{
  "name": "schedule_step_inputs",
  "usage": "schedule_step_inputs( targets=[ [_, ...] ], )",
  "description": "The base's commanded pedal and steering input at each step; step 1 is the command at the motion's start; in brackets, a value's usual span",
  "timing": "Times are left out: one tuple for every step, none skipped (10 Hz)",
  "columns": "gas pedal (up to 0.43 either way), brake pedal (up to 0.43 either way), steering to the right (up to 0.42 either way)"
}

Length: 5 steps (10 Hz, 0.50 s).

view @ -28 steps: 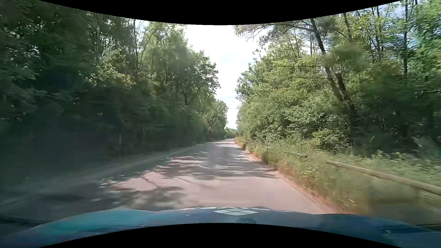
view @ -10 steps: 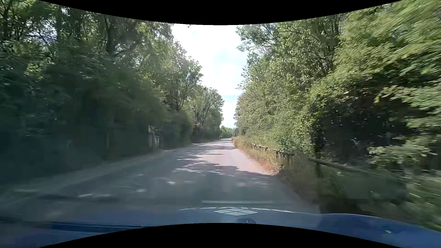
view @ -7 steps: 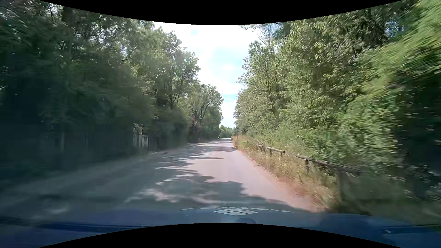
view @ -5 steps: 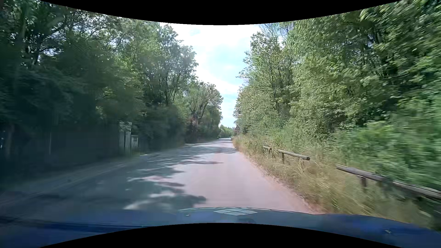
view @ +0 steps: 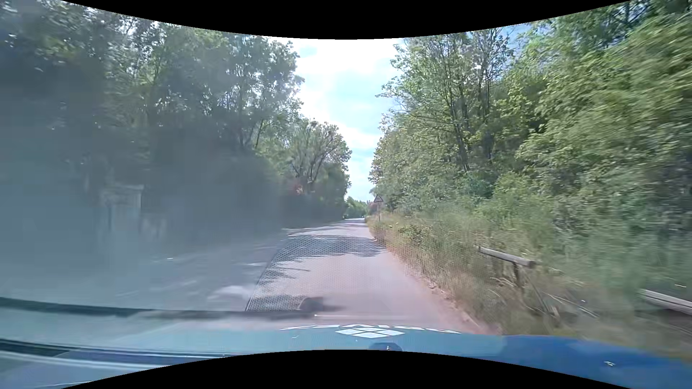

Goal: Follow the waypoints while adhering to traffic rules and regulations

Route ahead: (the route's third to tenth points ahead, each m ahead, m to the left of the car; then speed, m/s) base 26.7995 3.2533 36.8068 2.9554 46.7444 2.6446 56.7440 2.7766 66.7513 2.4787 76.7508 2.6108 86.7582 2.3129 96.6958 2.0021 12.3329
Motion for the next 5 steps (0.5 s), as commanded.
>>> schedule_step_inputs(
  targets=[
    [0.169, 0.000, -0.014],
    [0.169, 0.000, -0.013],
    [0.169, 0.000, -0.013],
    [0.169, 0.000, -0.012],
    [0.169, 0.000, -0.011]
  ],
)
